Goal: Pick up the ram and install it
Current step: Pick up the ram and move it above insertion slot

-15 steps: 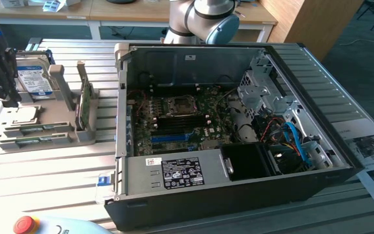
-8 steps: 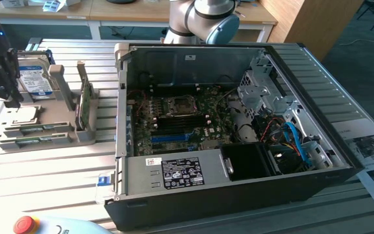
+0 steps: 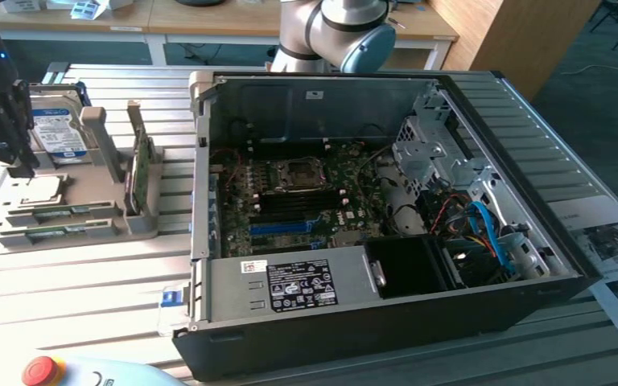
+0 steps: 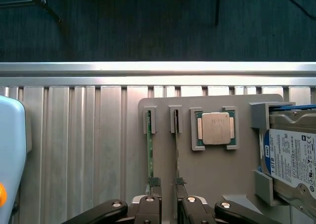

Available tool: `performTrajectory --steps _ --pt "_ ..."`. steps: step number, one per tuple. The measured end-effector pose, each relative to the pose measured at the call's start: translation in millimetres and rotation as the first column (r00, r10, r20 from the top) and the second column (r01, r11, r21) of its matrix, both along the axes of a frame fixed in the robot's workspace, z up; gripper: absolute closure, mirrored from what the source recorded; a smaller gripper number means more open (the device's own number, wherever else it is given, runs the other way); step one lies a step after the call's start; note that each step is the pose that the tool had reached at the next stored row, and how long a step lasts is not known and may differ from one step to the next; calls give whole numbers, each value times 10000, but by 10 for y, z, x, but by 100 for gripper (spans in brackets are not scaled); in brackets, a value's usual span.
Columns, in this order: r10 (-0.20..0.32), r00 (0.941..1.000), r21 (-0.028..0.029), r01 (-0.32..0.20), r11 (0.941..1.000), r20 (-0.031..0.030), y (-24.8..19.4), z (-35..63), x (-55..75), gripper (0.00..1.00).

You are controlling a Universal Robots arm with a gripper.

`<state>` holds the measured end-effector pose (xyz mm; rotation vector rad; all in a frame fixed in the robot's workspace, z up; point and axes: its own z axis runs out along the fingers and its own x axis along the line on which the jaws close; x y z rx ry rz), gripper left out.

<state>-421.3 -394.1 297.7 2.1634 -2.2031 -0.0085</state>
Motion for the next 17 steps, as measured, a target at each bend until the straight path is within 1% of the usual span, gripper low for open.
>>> performTrajectory --steps 3,7,9,13,17 --pt "1 10000 0 -1 10000 56 0 1 0 76" --pt "0 9999 0 0 10000 154 0 1 -1 76" --pt "0 9998 1 0 10000 186 1 0 -1 76" --pt "0 9998 0 0 10000 191 0 -3 -1 76" --pt "0 9998 1 0 10000 193 0 -36 -1 76"
